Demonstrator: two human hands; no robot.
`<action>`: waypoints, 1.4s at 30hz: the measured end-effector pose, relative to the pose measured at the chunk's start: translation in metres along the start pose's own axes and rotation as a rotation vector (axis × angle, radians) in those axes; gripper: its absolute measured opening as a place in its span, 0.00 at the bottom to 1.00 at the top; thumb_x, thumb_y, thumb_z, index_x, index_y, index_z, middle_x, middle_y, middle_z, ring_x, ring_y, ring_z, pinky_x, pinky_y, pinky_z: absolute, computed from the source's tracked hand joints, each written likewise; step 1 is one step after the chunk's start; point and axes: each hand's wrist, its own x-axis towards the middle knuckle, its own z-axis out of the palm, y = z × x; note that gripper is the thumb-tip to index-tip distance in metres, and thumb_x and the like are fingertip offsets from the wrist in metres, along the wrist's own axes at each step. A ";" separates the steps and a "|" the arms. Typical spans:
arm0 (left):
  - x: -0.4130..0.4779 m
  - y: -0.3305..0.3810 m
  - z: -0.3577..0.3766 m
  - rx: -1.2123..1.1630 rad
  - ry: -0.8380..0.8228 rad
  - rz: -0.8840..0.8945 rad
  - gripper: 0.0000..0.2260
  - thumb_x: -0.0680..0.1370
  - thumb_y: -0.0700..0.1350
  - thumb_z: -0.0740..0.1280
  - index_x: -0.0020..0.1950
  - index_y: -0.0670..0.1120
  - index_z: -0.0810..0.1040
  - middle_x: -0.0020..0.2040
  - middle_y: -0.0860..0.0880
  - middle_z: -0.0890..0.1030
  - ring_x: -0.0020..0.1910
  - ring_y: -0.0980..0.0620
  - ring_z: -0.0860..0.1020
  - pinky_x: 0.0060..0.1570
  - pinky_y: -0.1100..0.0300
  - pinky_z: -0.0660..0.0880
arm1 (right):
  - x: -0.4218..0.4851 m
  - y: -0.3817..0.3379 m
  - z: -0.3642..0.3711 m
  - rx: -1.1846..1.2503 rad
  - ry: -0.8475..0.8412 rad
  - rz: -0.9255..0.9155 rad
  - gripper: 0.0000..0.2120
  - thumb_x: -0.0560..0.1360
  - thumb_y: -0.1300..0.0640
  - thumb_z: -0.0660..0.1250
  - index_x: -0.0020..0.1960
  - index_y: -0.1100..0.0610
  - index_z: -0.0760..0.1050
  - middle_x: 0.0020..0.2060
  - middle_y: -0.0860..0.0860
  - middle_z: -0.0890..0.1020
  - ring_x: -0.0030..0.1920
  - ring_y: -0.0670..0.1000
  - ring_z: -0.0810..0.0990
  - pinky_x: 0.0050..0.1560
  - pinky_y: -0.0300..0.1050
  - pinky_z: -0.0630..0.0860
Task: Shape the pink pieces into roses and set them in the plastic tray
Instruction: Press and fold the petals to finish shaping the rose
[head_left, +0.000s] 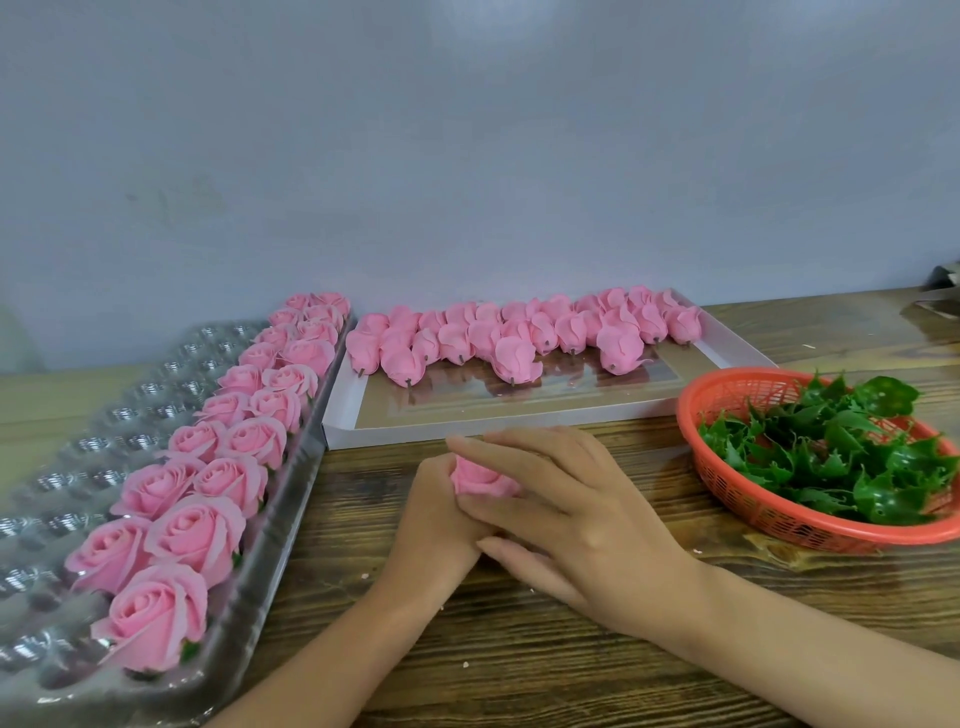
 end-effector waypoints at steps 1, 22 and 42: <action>0.001 0.002 0.000 -0.035 -0.006 0.014 0.07 0.75 0.39 0.67 0.37 0.46 0.78 0.31 0.53 0.77 0.34 0.67 0.76 0.35 0.75 0.71 | -0.002 0.001 0.002 0.038 -0.006 0.039 0.12 0.79 0.53 0.65 0.56 0.56 0.84 0.70 0.51 0.74 0.68 0.53 0.72 0.65 0.52 0.70; -0.004 0.002 0.005 0.093 -0.170 0.228 0.17 0.74 0.37 0.69 0.39 0.60 0.70 0.35 0.63 0.73 0.43 0.75 0.73 0.43 0.79 0.68 | -0.001 -0.001 0.005 0.410 0.017 0.306 0.09 0.75 0.56 0.68 0.54 0.52 0.75 0.54 0.44 0.75 0.58 0.47 0.74 0.56 0.45 0.72; 0.002 -0.009 0.015 0.219 -0.240 0.234 0.03 0.67 0.58 0.57 0.34 0.63 0.66 0.44 0.80 0.69 0.47 0.81 0.67 0.45 0.84 0.62 | 0.014 -0.005 -0.015 0.408 -0.154 0.400 0.05 0.70 0.54 0.66 0.46 0.48 0.77 0.56 0.41 0.74 0.61 0.43 0.72 0.61 0.40 0.68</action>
